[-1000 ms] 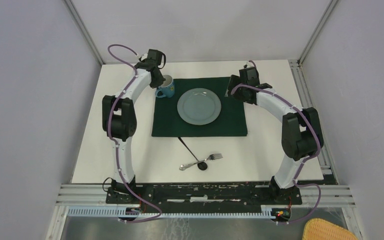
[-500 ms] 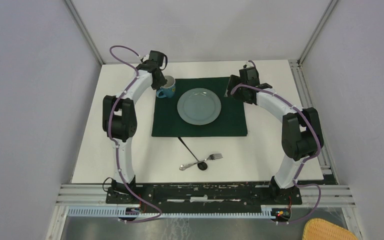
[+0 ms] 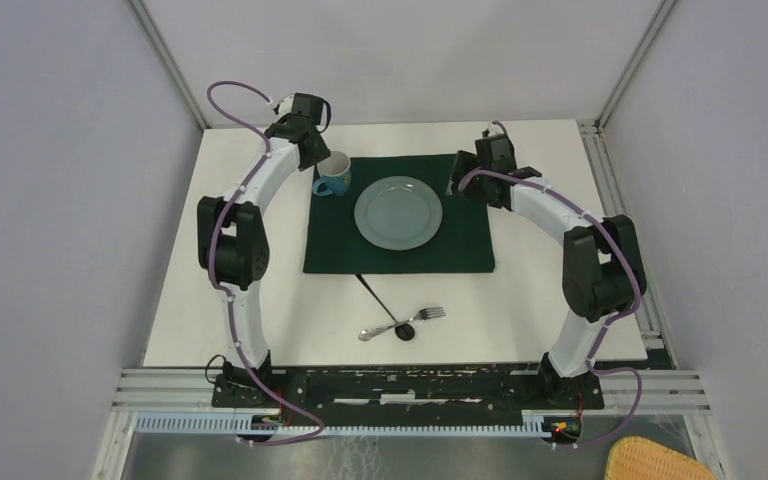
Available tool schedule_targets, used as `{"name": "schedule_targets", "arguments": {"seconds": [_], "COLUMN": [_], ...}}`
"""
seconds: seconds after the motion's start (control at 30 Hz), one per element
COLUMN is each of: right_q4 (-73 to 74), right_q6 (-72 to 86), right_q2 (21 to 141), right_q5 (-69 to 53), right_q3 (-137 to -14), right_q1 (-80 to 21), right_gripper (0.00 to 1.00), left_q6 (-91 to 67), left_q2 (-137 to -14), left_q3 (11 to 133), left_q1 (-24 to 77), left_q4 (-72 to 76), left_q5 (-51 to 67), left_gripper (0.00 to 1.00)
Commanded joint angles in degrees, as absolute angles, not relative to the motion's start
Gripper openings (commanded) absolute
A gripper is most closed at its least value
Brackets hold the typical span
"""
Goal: Set the dinner table for one person
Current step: Place the cup on the napkin.
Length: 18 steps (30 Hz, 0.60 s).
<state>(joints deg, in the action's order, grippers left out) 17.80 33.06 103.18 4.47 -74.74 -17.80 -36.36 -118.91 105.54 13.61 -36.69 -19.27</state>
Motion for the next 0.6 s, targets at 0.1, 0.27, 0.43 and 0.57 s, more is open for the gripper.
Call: {"name": "schedule_targets", "arguments": {"seconds": [0.1, 0.27, 0.43, 0.57], "right_q4": [17.48, 22.56, 29.10, 34.71], "right_q6": [29.99, 28.18, 26.24, 24.67], "right_q2": [104.39, 109.93, 118.57, 126.02], "right_q5": [2.44, 0.89, 1.31, 1.98], "right_q3": [-81.58, -93.46, -108.30, -120.09], "right_q1": [-19.60, -21.84, -24.95, -27.60], "right_gripper": [0.86, 0.79, 0.79, 0.79], "left_q6": [-34.63, -33.94, -33.24, -33.07], "left_q2": [-111.82, -105.77, -101.06, -98.42], "left_q3": [105.79, 101.68, 97.70, 93.81], "left_q1": [13.75, 13.80, 13.71, 13.74], "left_q4": [-32.85, -29.43, -27.84, -27.77], "left_q5": [-22.12, -21.70, -21.82, -22.11], "left_gripper": [0.45, 0.45, 0.45, 0.45]}}
